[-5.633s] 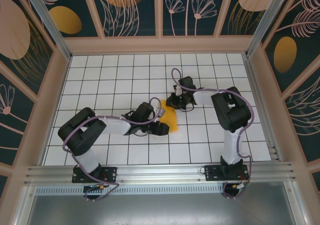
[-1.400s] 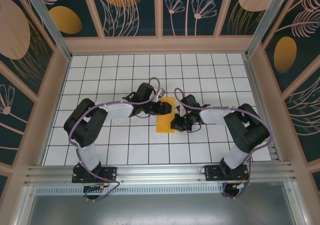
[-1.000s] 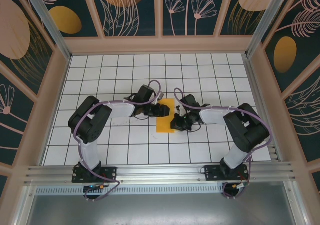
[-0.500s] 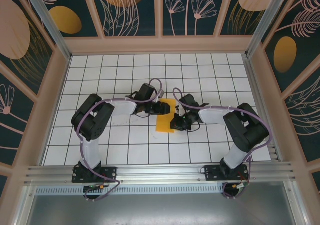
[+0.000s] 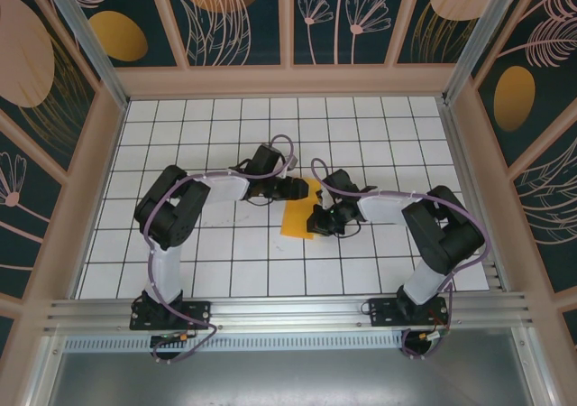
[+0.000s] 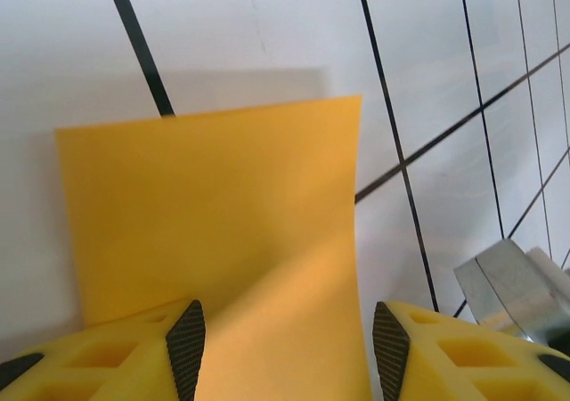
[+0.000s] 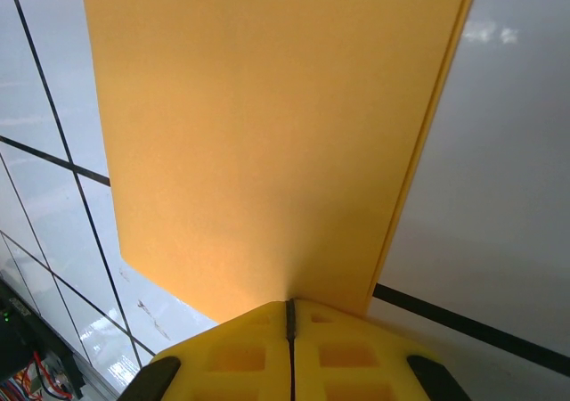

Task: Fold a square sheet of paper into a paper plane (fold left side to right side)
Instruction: First fold the square sheet of paper in half at the center of the table.

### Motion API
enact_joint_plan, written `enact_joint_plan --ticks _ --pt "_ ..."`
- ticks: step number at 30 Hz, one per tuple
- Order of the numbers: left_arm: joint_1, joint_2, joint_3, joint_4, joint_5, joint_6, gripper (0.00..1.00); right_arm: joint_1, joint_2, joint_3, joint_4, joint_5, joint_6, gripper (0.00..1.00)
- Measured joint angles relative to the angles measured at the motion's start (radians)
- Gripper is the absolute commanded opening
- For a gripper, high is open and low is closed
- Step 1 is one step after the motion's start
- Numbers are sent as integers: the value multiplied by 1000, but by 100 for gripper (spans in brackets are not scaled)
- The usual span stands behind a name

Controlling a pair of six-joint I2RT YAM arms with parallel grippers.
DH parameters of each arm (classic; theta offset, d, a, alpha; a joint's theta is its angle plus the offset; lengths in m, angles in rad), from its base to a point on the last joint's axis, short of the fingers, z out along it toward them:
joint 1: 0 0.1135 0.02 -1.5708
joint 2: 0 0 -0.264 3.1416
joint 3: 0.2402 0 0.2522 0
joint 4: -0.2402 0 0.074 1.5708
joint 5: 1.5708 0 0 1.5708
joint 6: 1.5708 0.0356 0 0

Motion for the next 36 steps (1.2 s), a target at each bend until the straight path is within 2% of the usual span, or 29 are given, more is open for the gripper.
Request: enact_joint_plan --ticks 12,25,36 --pt "14 51 87 -6 -19 3 57 0 0 0 0 0 -2 8" --pt "16 66 100 -20 -38 17 57 1 0 1 0 2 -2 8" --pt "60 117 182 -40 -55 32 58 2 4 5 -6 2 -2 8"
